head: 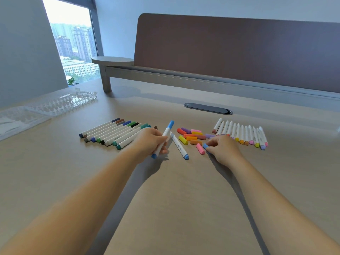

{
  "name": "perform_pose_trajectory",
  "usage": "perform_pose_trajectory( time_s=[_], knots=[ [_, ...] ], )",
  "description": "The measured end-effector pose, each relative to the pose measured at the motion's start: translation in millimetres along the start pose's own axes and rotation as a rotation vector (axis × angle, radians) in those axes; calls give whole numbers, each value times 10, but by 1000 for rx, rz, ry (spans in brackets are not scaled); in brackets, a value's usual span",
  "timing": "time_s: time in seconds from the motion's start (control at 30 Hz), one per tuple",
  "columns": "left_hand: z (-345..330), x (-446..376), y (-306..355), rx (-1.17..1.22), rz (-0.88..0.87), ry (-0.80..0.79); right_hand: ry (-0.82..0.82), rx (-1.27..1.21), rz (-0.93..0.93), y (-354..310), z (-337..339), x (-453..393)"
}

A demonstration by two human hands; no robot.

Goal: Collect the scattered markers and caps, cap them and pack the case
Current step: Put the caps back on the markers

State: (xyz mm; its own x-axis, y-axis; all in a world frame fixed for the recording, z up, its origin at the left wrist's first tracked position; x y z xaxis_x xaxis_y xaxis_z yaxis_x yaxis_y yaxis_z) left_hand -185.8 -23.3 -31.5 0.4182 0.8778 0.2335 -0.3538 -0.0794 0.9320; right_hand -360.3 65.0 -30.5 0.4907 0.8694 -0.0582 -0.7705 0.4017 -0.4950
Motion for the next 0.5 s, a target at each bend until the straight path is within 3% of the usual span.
perform_pose_trajectory(
  time_s=[0.1,0.17,0.5],
  knots=[
    [55,-73,64,-535,-193,168,-2,113,2,-14,-40,-19],
    [40,-98,60,-718,-239,192,26,132,-1,-3,-34,-48],
    [111,-213,49,-1009,-247,376,139,-153,-9,17,132,-6]
  ],
)
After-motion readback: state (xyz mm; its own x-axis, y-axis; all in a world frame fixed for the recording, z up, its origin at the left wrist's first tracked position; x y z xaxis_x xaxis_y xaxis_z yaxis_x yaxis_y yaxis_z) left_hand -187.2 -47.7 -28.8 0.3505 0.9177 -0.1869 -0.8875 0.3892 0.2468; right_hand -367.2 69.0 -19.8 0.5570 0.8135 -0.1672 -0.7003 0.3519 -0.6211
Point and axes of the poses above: each hand's wrist, its own x-axis away from the middle knuckle, its own z-axis out of the back of the hand, y = z × x, the point moved 6 cm from there along -x, towards the middle knuckle, and after that the axes turned 2 degrees about x, right-handed, at the moved point
